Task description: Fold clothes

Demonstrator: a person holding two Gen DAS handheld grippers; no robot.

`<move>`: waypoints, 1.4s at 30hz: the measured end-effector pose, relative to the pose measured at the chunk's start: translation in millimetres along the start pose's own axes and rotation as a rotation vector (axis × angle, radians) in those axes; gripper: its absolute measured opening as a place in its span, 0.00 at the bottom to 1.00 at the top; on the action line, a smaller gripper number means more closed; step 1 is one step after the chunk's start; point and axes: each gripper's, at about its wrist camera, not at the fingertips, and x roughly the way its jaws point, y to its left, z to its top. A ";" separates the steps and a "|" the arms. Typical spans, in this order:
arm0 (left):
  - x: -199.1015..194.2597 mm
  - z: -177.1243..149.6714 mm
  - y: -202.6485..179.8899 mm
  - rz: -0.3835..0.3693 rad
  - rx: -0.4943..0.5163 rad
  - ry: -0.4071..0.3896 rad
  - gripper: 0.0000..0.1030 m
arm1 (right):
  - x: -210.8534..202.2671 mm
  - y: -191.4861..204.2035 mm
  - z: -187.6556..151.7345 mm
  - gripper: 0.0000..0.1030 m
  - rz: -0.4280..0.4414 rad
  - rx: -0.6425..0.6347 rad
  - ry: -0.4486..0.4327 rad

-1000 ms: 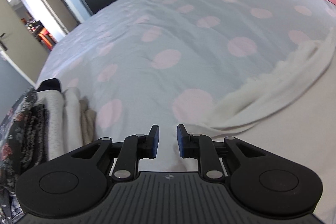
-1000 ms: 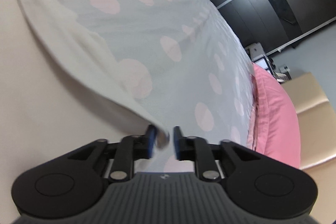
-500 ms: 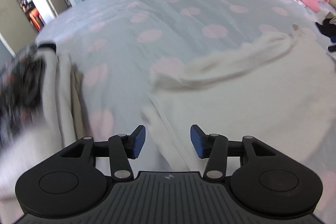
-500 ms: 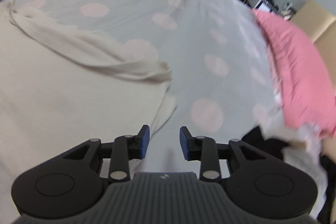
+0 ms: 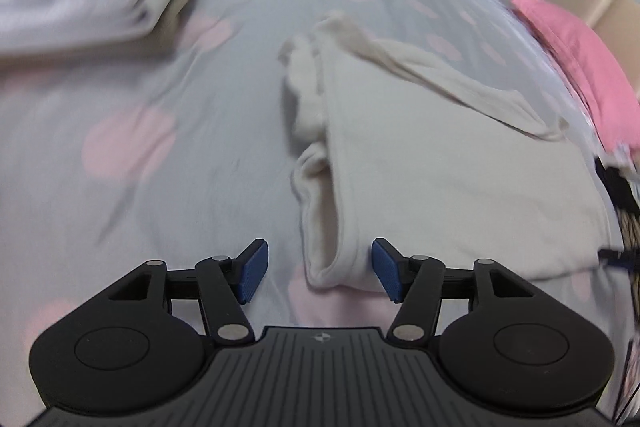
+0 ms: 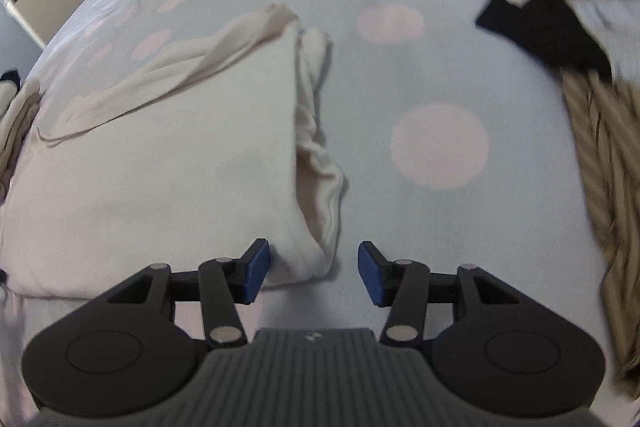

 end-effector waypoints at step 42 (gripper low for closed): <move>-142.4 -59.2 -24.3 0.120 0.140 0.043 0.06 | -129.6 35.3 -82.7 0.09 -0.055 -0.136 0.120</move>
